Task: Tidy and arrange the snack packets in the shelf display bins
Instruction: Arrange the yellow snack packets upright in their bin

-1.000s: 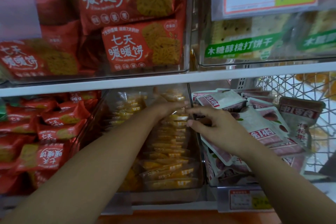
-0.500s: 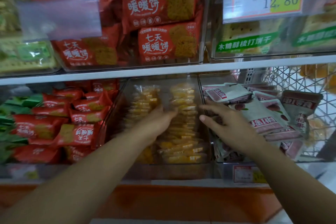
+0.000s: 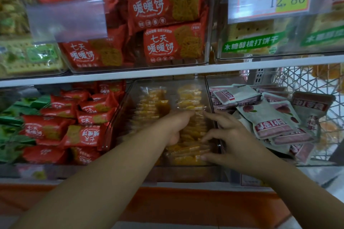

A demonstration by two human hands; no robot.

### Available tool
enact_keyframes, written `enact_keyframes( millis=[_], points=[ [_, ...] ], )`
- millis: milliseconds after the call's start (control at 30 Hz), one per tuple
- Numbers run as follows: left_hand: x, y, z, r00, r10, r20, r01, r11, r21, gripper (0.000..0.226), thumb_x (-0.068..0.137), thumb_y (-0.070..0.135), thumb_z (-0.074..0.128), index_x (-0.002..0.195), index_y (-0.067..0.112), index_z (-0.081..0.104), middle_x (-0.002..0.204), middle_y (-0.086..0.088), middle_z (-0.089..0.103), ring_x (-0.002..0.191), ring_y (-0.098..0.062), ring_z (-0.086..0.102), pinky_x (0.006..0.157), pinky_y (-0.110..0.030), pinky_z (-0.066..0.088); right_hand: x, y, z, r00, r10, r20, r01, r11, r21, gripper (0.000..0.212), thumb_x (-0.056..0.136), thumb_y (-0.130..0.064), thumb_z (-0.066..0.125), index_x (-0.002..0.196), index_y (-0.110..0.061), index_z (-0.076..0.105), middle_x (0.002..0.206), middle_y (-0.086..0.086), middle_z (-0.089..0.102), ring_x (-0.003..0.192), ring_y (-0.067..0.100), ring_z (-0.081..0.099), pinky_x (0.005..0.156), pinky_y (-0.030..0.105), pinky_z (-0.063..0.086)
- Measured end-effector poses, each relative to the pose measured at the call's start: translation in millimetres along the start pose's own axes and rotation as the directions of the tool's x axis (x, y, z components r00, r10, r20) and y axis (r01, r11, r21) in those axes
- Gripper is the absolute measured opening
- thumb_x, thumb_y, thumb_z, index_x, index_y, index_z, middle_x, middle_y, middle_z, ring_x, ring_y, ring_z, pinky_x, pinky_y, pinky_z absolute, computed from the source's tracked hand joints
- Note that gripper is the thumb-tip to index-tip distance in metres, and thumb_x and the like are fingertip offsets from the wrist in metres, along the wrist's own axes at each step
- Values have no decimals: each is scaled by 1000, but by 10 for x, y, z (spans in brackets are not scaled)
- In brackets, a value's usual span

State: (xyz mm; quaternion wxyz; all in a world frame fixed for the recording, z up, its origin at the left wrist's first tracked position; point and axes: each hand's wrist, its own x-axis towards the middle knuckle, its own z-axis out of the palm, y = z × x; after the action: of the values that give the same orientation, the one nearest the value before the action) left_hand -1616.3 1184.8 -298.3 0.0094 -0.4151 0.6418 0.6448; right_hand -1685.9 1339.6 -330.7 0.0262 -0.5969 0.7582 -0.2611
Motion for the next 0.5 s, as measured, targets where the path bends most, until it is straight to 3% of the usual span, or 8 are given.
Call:
enact_keyframes(
  millis=[133, 233, 267, 367, 433, 500],
  points=[
    [-33, 25, -63, 993, -71, 95, 66, 996, 53, 41, 96, 41, 47, 126, 14, 55, 126, -11, 60, 113, -25, 58, 101, -39, 43, 20, -48, -31, 998, 41, 41, -40, 999, -10, 37, 69, -54, 72, 101, -37, 65, 149, -16, 25, 140, 8, 5, 112, 33, 13],
    [-162, 16, -200, 995, 19, 102, -49, 951, 305, 49, 96, 41, 46, 140, 19, 40, 146, -3, 40, 132, -23, 39, 108, -36, 30, -4, -56, -26, 999, 14, 48, -13, 1000, -14, 50, 70, -55, 71, 117, -41, 57, 144, -23, 22, 136, -2, -3, 112, 28, 9],
    [-251, 20, -268, 989, 105, 109, -142, 884, 445, 49, 97, 38, 46, 142, 21, 36, 147, 0, 38, 133, -21, 37, 109, -33, 30, -8, -48, -14, 999, -20, 33, 20, 1000, -13, 54, 71, -55, 71, 121, -43, 55, 141, -26, 21, 135, -3, -4, 111, 28, 7],
    [-468, 21, -543, 932, 281, 230, -347, 500, 794, 44, 96, 35, 50, 138, 28, 43, 135, 12, 48, 120, -8, 48, 101, -26, 40, -22, -21, 35, 994, -109, -18, 109, 994, 2, 52, 70, -59, 62, 120, -44, 56, 140, -24, 28, 140, 6, 4, 112, 38, 13],
    [-551, -15, -698, 915, 286, 283, -379, 373, 847, 32, 93, 32, 56, 124, 29, 57, 123, 15, 56, 108, -3, 54, 97, -28, 45, -27, -14, 52, 992, -122, -28, 122, 993, 5, 47, 70, -61, 55, 114, -44, 60, 140, -20, 37, 141, 10, 12, 113, 45, 21],
    [-575, -84, -757, 914, 266, 306, -382, 314, 869, 22, 90, 31, 61, 112, 31, 63, 113, 16, 60, 101, 0, 55, 92, -28, 47, -21, -15, 54, 992, -123, -15, 123, 992, 7, 40, 72, -58, 60, 108, -43, 63, 138, -17, 44, 141, 9, 16, 113, 50, 23]
  ],
)
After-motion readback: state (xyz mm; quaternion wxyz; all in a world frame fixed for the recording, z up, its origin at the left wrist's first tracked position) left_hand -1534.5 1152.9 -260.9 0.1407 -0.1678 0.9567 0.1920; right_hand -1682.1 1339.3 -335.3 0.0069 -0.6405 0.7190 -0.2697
